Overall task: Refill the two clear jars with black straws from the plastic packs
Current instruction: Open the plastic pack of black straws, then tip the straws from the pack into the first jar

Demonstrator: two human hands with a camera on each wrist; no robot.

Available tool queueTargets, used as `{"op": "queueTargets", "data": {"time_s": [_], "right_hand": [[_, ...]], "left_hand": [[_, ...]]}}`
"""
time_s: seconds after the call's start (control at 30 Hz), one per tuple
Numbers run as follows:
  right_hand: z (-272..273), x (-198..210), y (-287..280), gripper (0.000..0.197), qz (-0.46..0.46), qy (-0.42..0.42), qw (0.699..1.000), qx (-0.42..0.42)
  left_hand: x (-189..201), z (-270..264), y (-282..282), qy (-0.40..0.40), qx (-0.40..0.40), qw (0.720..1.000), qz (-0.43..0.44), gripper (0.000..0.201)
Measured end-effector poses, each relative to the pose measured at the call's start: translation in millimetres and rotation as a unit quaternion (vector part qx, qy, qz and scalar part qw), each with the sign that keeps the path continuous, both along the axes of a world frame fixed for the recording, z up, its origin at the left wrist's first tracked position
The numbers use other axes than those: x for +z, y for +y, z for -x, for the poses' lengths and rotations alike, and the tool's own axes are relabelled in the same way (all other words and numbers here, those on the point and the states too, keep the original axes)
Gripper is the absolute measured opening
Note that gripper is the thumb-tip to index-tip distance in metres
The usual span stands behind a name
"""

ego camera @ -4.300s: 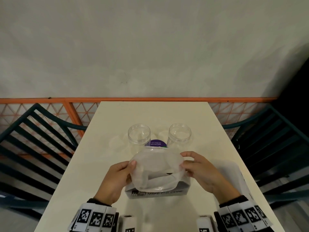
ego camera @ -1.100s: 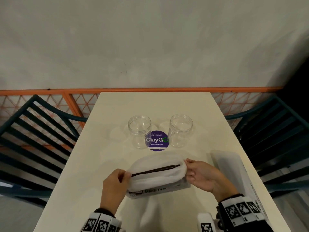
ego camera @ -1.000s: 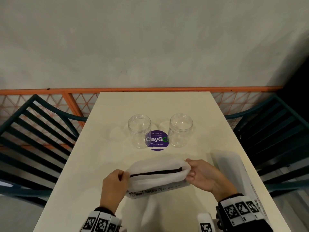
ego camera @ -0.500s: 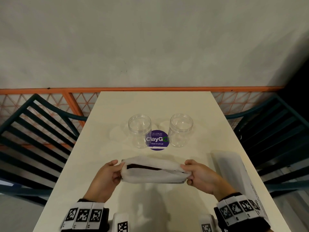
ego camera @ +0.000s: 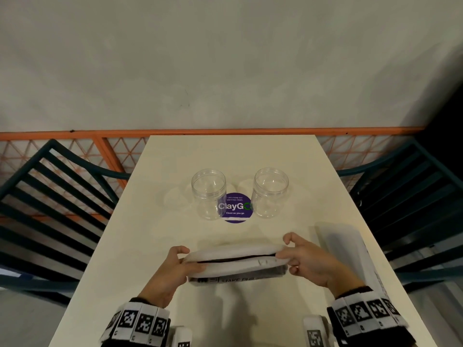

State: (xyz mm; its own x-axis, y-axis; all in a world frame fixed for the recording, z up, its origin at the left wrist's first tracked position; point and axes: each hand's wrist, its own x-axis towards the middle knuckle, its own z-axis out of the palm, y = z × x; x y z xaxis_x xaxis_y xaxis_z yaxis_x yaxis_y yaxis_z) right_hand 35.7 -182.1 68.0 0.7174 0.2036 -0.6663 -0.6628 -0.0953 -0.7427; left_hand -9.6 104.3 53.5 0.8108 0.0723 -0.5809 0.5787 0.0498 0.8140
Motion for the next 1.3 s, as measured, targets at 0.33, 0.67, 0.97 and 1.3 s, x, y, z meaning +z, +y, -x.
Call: {"op": "queueTargets", "data": {"time_s": [0.33,0.67,0.97,1.3], "right_hand": [[3.6,-7.3,19.1,0.017,0.315,-0.177,0.933,0.0],[9.8,-6.5,26.6,0.024,0.373,-0.347,0.841,0.183],[16.0,-6.4,44.8,0.038,0.418,-0.319,0.831,0.181],[17.7,-21.1,34.9,0.036,0.398,-0.338,0.84,0.149]], "left_hand": [[-2.2,1.9,-8.9,-0.037,-0.059,0.978,-0.197,0.043],[-19.7,-5.5,-16.0,-0.209,-0.119,0.905,-0.35,0.061],[-23.4,-12.1,-26.3,-0.228,-0.021,0.873,-0.431,0.027],[-5.1,-5.2,-10.2,-0.199,-0.062,0.927,-0.311,0.041]]}}
